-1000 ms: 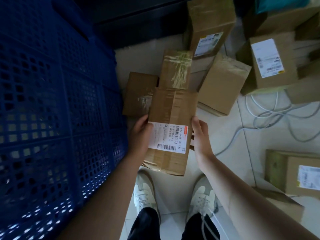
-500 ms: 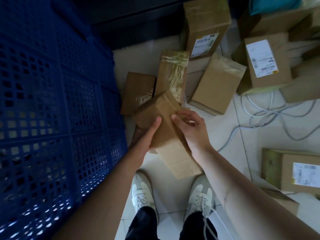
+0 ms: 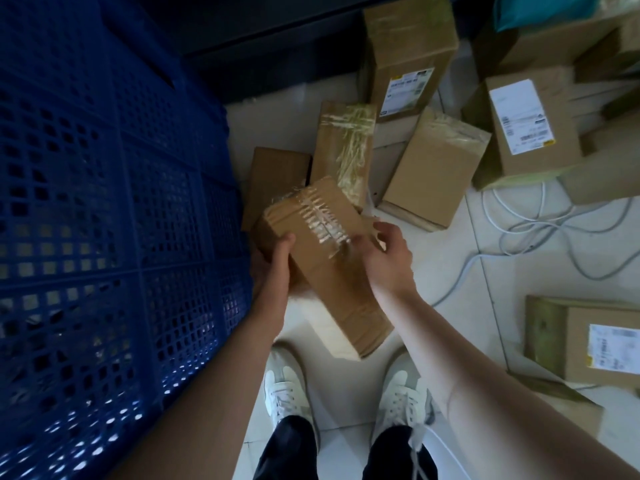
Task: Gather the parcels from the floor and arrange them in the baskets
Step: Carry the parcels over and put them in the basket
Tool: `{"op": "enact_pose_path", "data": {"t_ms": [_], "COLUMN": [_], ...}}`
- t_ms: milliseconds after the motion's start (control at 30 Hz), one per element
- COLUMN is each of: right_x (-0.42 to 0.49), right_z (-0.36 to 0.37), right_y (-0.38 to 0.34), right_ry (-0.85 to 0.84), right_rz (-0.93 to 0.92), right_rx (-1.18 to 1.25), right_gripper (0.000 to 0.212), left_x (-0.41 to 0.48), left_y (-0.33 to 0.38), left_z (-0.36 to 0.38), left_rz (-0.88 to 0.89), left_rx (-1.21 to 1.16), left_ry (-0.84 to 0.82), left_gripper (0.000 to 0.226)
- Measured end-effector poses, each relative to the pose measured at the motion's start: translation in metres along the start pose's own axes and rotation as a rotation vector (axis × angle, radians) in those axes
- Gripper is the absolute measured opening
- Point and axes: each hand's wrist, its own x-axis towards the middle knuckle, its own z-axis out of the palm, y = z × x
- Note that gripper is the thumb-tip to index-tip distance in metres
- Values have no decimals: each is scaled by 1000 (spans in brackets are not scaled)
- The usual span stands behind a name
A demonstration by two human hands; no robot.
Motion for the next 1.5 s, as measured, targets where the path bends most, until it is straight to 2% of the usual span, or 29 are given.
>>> {"op": "enact_pose_path", "data": {"t_ms": [67,133,267,400,467,500,533,600,667,733,800,867,933,1033,1067,1133,1200,1233,1300,1367,1433,1467,1500], "right_x": [-2,-5,2,1,-1,-1,0,-2,-5,-10,-16,-22,-19,-6,0,7,12,14,15,13,9,7,5], "right_z": [-4,-6,-18,-26,-26,-27,-29,-30,-30,-25,-20,-20,-25,-33,-35,-43,-50,-55,-67,-78,-84,-86,-87], "right_y": [5,9,13,21,25,27,35,47,54,60,61,61,64,69,70,74,81,86,101,117,128,132,134], "right_ry": [-12,-13,-42,-163,-272,-320,-346,-397,-384,-346,-272,-245,-264,-241,-219,-215,-266,-266,-173,-64,-7,30,72], "right_rz": [54,24,147,175,155,195,216,249,303,326,292,316,378,357,336,335,344,352,350,349,353,360,363], "right_rx": [52,64,371,470,501,536,564,546,515,549,640,737,853,756,676,596,660,680,681,659,644,647,657], "right_gripper": [56,39,29,18,33,44,51,56,70,86,85,76,74,41,41,73,86,84,76,72,63,60,61], "left_x": [1,3,8,10,8,6,5,5,-1,-6,-15,-19,-14,-12,-13,-13,-10,-10,-6,-5,-6,-8,-10], "left_y": [6,12,23,11,4,3,3,-3,-5,-13,-22,-30,-32,-26,-23,-24,-28,-27,-27,-27,-33,-37,-40], "left_z": [2,6,6,1,5,9,13,14,19,26,34,40,47,52,53,52,57,62,67,74,81,84,88], "left_rz": [18,64,1,-40,-89,-57,21,217,283,299,310,274,147,-85,-146,-235,-176,-75,66,10,-94,-150,-169], "left_rx": [72,146,-16,-12,-46,-6,67,275,391,538,605,565,453,326,267,204,270,325,362,307,288,299,319], "left_ry": [-5,7,24,-62,-45,15,72,261,307,255,145,18,-108,-308,-342,-430,-464,-456,-464,-502,-547,-560,-579], "left_gripper": [107,102,61,80,86,74,53,13,7,15,23,33,39,45,45,48,37,28,34,38,25,30,50]}}
